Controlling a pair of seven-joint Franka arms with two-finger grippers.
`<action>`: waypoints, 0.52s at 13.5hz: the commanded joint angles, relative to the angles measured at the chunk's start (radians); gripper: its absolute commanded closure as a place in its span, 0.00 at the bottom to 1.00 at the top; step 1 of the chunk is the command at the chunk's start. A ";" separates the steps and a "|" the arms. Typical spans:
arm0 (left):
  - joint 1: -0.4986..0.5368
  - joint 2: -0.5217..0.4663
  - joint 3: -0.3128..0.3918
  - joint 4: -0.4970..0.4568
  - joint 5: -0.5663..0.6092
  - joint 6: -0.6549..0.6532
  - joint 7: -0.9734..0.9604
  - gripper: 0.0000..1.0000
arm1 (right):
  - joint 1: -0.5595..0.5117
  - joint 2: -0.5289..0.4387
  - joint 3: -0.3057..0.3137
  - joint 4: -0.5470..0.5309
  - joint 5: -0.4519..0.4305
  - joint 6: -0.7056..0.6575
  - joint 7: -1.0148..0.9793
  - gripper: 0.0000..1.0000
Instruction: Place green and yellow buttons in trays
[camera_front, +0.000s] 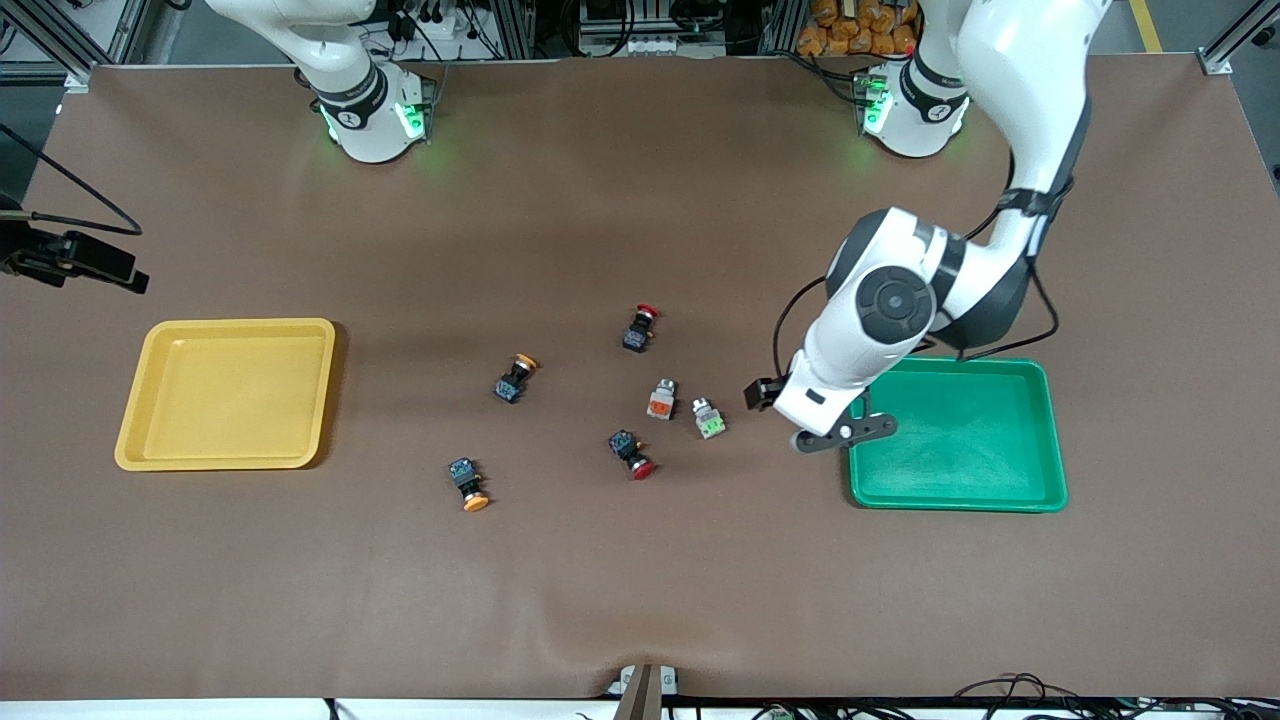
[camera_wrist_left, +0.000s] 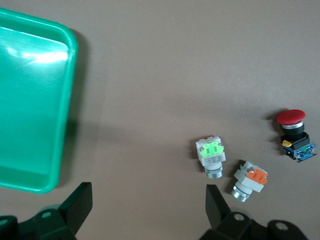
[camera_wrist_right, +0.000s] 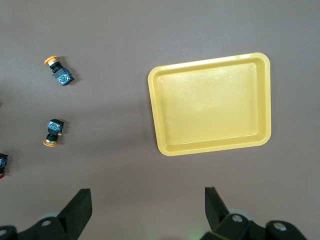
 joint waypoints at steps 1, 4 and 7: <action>-0.052 0.101 0.013 0.097 0.029 0.000 -0.046 0.00 | -0.007 -0.003 0.004 0.002 0.016 -0.004 -0.001 0.00; -0.089 0.172 0.018 0.138 0.102 0.027 -0.148 0.00 | -0.003 -0.003 0.004 0.004 0.015 -0.004 -0.001 0.00; -0.111 0.215 0.018 0.138 0.102 0.086 -0.198 0.00 | -0.004 -0.003 0.004 0.004 0.016 -0.004 -0.001 0.00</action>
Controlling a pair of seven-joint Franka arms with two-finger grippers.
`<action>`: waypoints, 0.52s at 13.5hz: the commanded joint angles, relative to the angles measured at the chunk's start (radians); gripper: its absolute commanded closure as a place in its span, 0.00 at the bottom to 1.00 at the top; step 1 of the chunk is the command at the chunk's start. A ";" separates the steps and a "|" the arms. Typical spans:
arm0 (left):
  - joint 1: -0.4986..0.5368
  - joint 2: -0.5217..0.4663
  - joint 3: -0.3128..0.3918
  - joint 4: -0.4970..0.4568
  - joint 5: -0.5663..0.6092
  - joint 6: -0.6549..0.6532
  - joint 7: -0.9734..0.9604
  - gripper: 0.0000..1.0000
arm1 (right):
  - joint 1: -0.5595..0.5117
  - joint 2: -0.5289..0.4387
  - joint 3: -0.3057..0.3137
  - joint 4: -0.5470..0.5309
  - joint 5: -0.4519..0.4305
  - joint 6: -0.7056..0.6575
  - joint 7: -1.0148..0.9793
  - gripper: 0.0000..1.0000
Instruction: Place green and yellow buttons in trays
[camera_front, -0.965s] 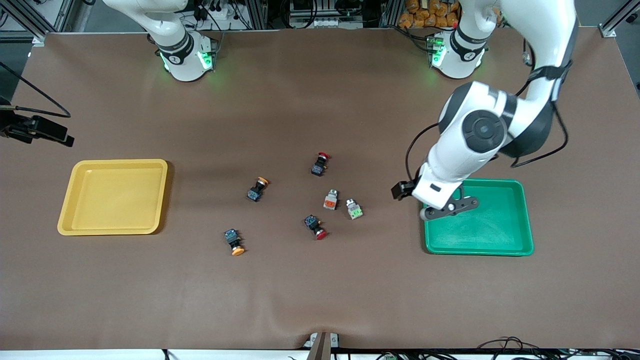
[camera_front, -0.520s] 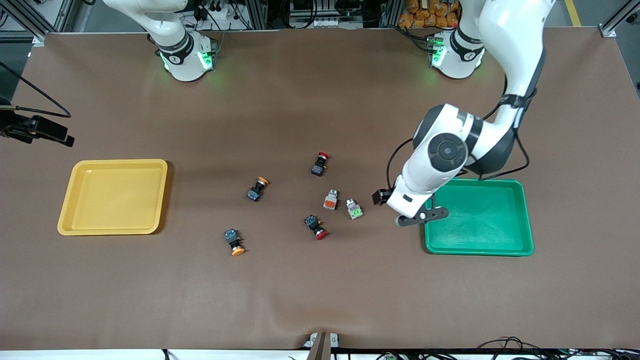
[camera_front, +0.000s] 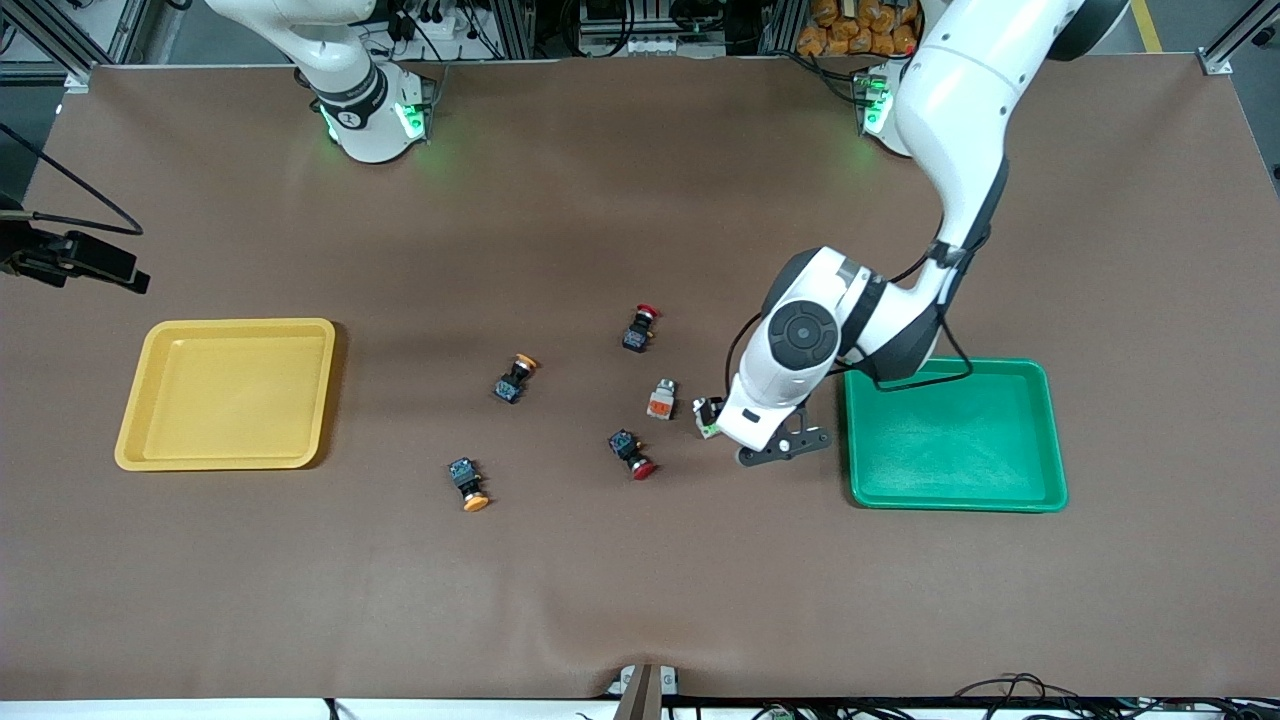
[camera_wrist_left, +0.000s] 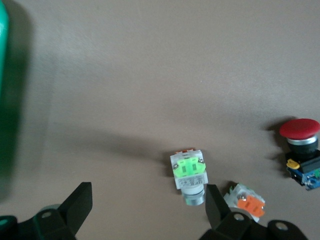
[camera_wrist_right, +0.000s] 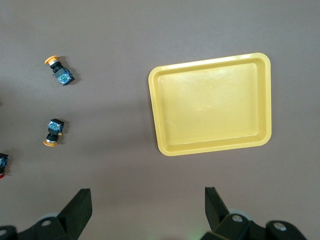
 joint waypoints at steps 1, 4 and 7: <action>-0.034 0.051 0.012 0.035 0.027 0.051 -0.065 0.00 | -0.005 -0.003 0.003 0.004 0.016 -0.004 -0.001 0.00; -0.057 0.093 0.019 0.036 0.027 0.110 -0.101 0.00 | -0.005 -0.003 0.003 0.004 0.016 -0.002 -0.001 0.00; -0.076 0.120 0.022 0.036 0.029 0.147 -0.131 0.00 | -0.007 -0.001 0.003 0.004 0.016 -0.001 0.001 0.00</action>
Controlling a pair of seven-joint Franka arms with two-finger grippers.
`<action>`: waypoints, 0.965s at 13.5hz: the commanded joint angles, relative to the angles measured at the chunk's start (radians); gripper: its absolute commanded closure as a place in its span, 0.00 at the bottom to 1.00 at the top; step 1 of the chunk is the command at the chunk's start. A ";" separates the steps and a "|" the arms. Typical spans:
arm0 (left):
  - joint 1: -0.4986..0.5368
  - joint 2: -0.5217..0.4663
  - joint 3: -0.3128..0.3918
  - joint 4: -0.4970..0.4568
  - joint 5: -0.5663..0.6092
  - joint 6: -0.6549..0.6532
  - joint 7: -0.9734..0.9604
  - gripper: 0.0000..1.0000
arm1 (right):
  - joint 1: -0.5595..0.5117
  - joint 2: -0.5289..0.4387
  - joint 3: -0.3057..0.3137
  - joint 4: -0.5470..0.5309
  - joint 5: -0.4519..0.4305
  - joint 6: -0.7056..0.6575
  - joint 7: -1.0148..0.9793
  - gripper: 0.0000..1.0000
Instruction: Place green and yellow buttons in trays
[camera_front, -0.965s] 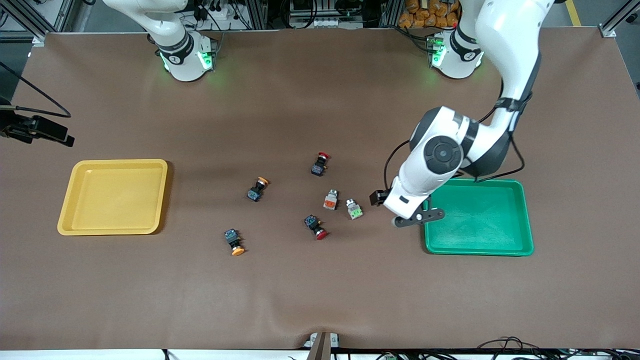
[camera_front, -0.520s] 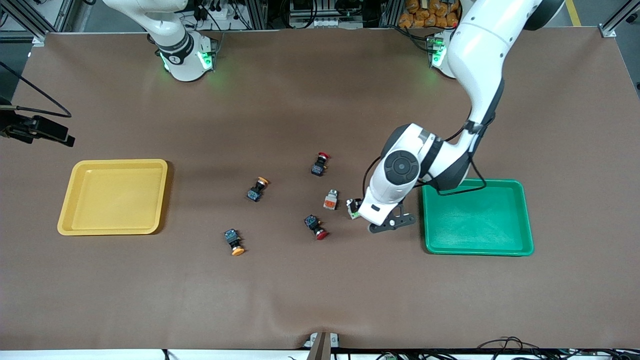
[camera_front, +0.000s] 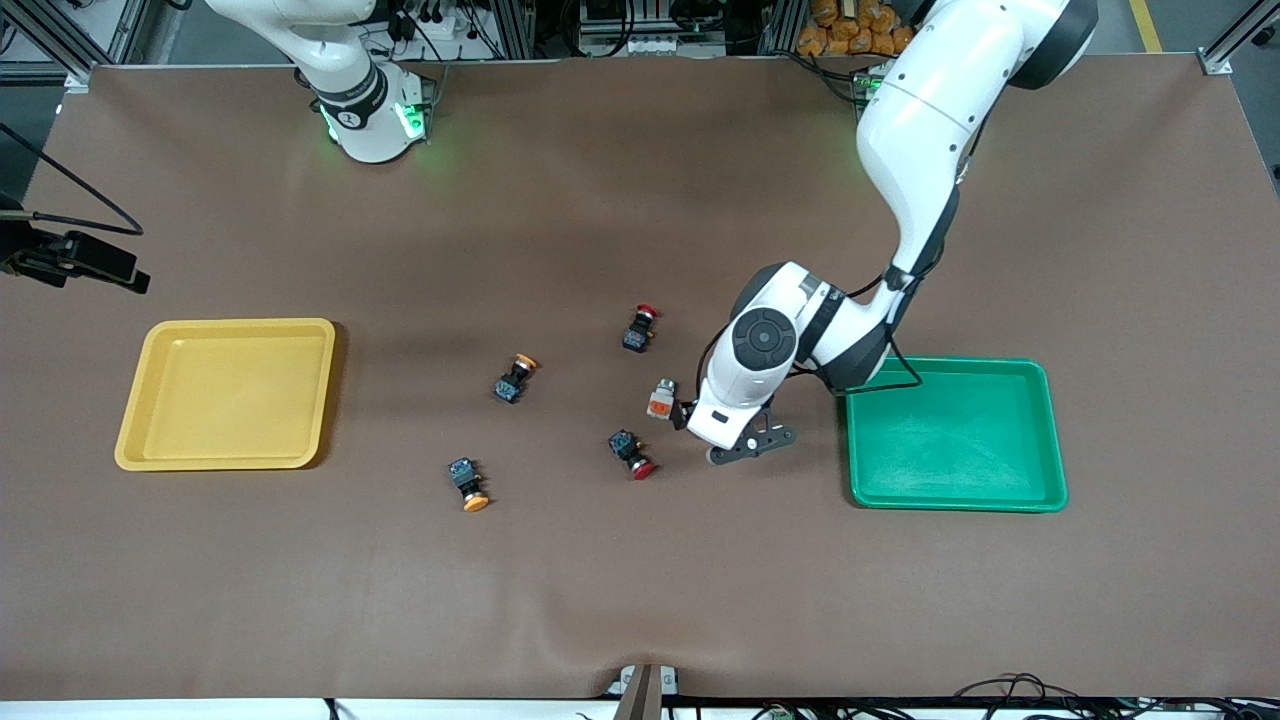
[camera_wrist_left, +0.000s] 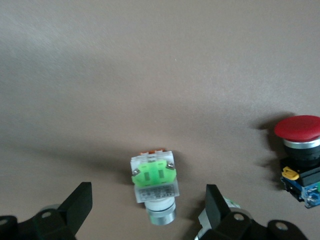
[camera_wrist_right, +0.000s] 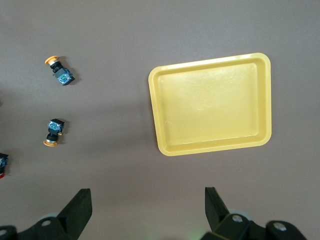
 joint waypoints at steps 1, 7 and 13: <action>-0.020 0.036 0.015 0.032 0.029 0.019 -0.039 0.01 | -0.007 0.005 0.003 0.004 0.016 -0.001 0.004 0.00; -0.048 0.059 0.035 0.030 0.027 0.039 -0.074 0.74 | 0.093 0.125 0.011 0.008 0.010 -0.010 -0.002 0.00; -0.004 -0.036 0.059 0.029 0.053 -0.016 -0.065 1.00 | 0.240 0.191 0.011 0.005 0.025 -0.022 0.029 0.00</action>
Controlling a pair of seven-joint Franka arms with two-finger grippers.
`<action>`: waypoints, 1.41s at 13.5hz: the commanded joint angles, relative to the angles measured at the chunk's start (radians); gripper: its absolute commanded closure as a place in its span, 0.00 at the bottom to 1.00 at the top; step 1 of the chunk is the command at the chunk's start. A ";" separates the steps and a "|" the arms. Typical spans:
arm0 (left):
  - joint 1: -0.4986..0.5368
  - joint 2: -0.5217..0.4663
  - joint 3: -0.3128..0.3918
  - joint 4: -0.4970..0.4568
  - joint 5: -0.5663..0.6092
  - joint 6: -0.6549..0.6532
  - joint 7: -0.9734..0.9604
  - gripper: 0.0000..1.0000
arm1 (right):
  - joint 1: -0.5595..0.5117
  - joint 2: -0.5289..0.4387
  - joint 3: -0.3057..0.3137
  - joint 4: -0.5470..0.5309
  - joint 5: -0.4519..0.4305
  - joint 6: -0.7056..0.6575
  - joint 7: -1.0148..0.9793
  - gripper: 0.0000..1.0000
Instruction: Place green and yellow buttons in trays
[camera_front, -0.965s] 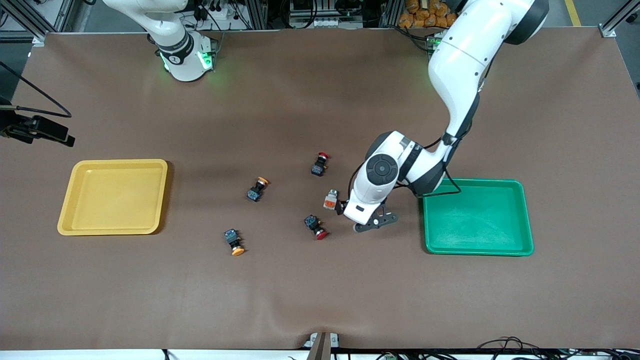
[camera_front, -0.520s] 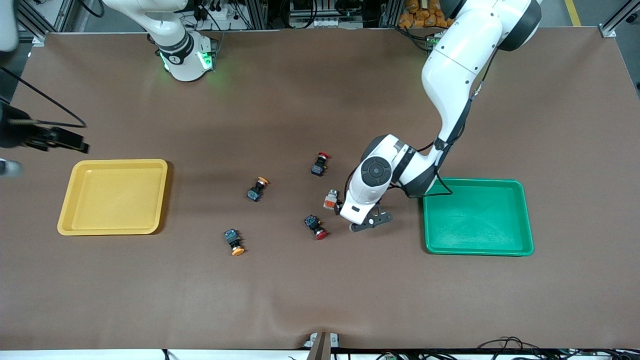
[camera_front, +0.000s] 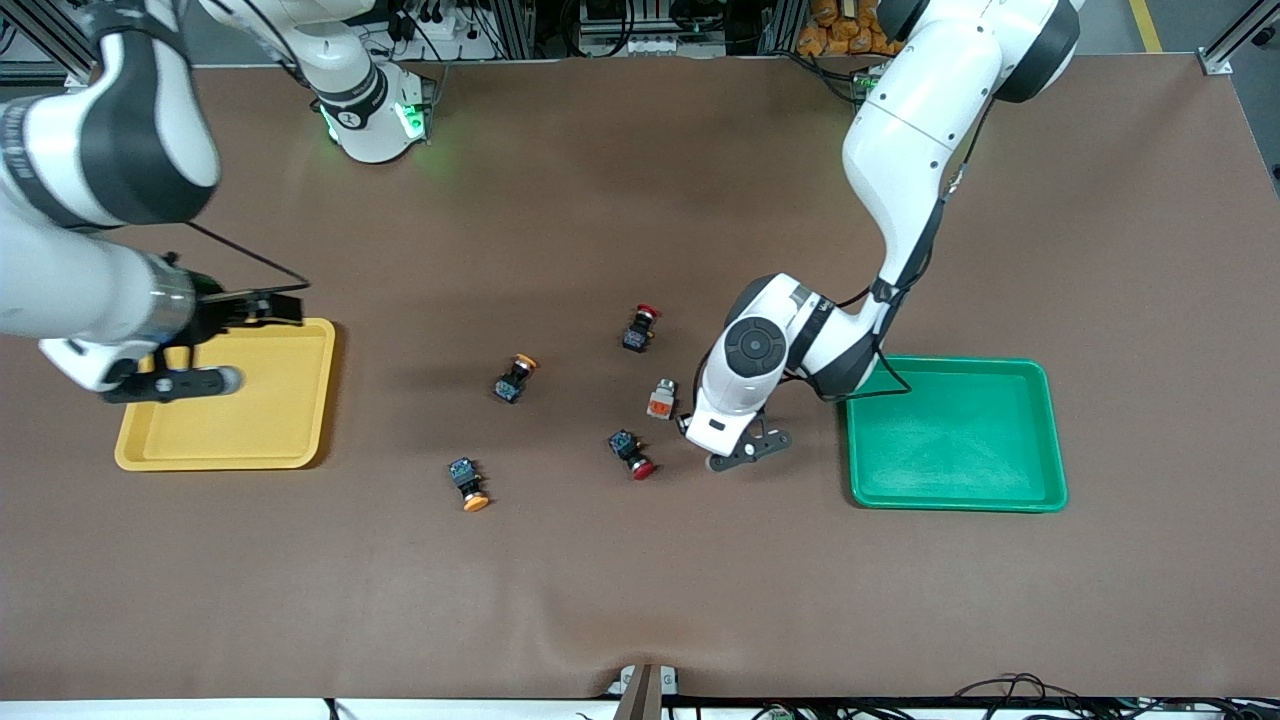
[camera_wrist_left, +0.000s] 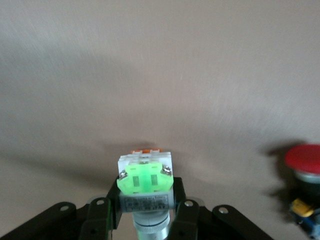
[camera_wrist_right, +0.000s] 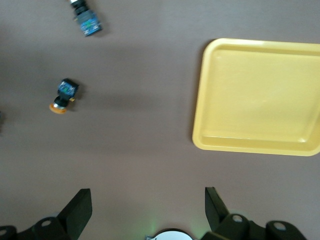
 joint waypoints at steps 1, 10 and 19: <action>0.051 -0.113 0.006 -0.011 0.069 -0.104 -0.014 1.00 | 0.041 0.041 -0.005 0.006 0.032 0.002 0.044 0.00; 0.337 -0.372 -0.006 -0.172 0.059 -0.232 0.269 1.00 | 0.240 0.173 -0.006 -0.205 0.119 0.491 0.807 0.00; 0.554 -0.311 -0.009 -0.388 0.060 0.008 0.369 1.00 | 0.305 0.323 -0.008 -0.305 0.108 0.804 0.857 0.00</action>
